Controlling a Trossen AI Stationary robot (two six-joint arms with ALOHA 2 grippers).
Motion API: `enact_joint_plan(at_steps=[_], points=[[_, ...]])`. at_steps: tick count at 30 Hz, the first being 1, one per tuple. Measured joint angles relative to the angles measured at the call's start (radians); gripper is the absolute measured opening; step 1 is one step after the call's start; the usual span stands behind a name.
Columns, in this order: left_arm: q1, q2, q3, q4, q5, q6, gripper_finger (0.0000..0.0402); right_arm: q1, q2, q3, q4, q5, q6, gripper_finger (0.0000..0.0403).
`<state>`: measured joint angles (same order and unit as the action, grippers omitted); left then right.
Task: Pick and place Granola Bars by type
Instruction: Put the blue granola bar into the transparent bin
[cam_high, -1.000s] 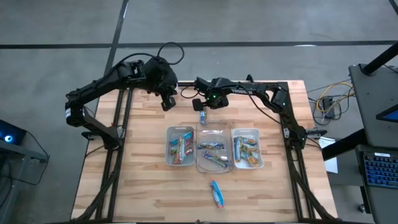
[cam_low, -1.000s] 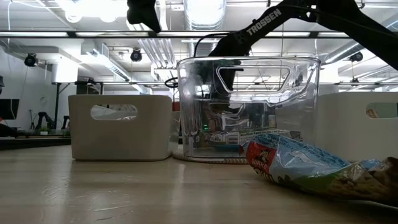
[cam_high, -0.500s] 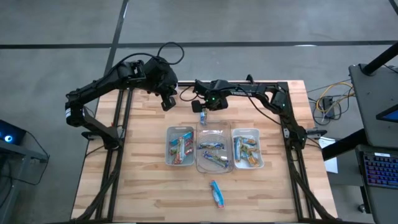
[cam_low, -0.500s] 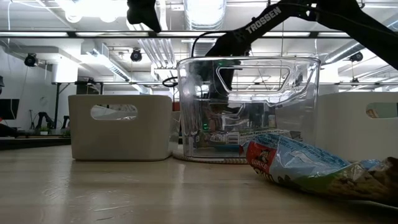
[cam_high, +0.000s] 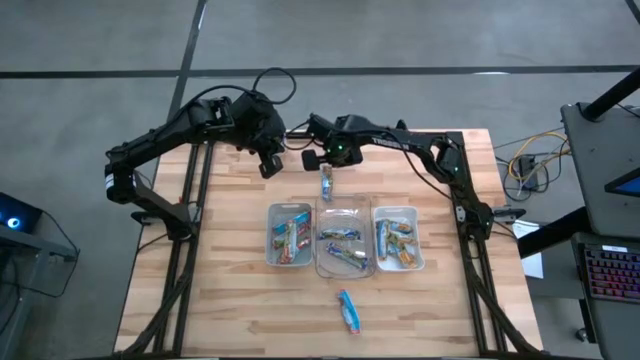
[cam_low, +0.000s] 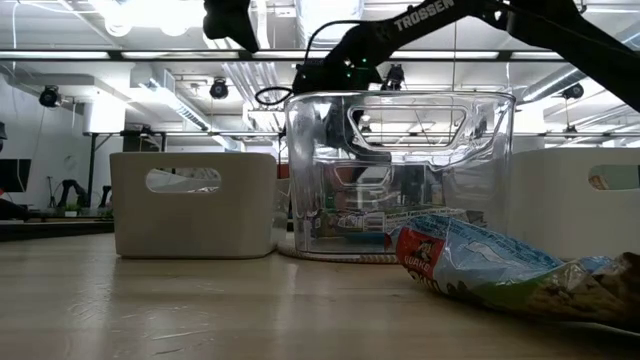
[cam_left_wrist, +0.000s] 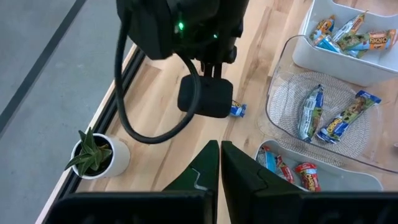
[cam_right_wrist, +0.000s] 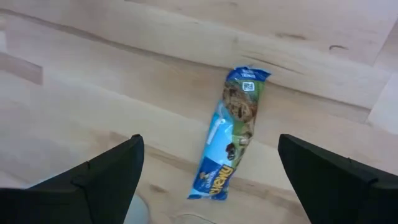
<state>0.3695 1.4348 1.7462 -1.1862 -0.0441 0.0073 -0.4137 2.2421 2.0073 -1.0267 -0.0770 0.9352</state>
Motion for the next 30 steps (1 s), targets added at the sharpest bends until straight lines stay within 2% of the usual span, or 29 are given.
enact_joint_plan(at_steps=[10,24,30], points=[[0.000,-0.021,0.001,0.001,0.000,0.022,0.0000,-0.015,0.035,0.035,-0.095,0.000,0.017,0.0356],[0.000,-0.023,0.001,0.009,-0.001,0.035,0.0000,-0.009,0.105,0.037,-0.117,-0.001,0.027,0.0356],[0.000,-0.023,0.001,0.012,0.000,0.034,0.0000,0.005,0.160,0.094,-0.111,0.002,0.007,0.0356]])
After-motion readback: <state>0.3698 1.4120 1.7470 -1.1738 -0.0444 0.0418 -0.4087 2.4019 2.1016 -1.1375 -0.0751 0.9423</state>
